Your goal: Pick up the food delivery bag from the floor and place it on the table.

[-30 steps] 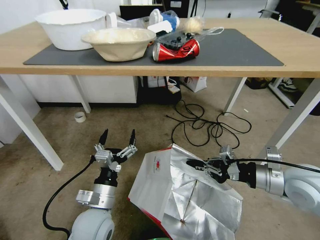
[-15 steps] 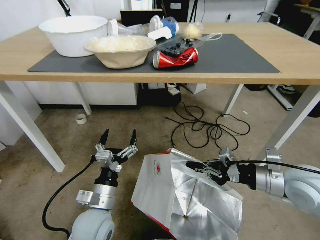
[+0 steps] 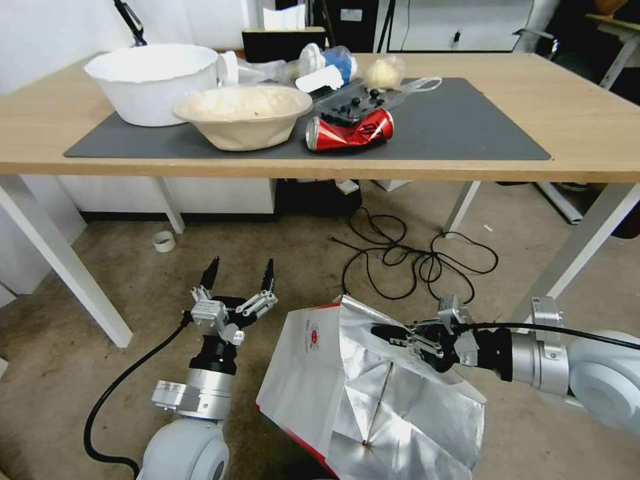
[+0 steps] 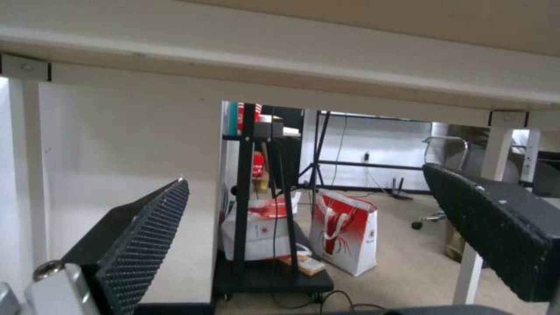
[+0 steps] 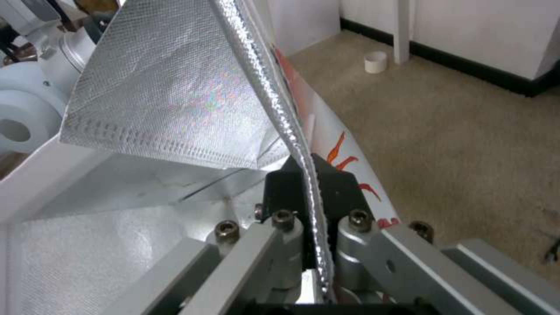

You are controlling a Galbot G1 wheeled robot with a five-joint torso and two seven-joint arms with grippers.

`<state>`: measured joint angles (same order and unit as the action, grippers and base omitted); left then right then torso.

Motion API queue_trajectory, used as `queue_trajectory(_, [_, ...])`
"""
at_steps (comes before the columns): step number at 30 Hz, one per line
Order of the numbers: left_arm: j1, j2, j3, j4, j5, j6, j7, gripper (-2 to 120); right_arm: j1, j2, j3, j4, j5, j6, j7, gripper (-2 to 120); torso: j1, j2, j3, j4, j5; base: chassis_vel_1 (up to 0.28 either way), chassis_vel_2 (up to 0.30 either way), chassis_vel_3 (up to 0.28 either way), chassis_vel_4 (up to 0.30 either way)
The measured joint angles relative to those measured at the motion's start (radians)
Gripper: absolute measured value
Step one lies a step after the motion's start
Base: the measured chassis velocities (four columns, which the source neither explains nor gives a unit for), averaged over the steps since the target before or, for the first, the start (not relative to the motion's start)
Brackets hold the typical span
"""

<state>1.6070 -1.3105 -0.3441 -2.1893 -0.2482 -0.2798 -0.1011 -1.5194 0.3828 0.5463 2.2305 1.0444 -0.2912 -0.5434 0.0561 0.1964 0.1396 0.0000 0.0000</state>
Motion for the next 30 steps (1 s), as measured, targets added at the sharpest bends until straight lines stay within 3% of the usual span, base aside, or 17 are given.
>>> queue_trajectory(30, [-0.007,0.020,-0.001,-0.003,-0.021,0.001,0.000,100,-0.024,0.008,0.016,0.008,-0.016,0.001,-0.010,0,0.031,0.121,0.091,0.0000,0.0000,0.000,0.000,0.000,0.000])
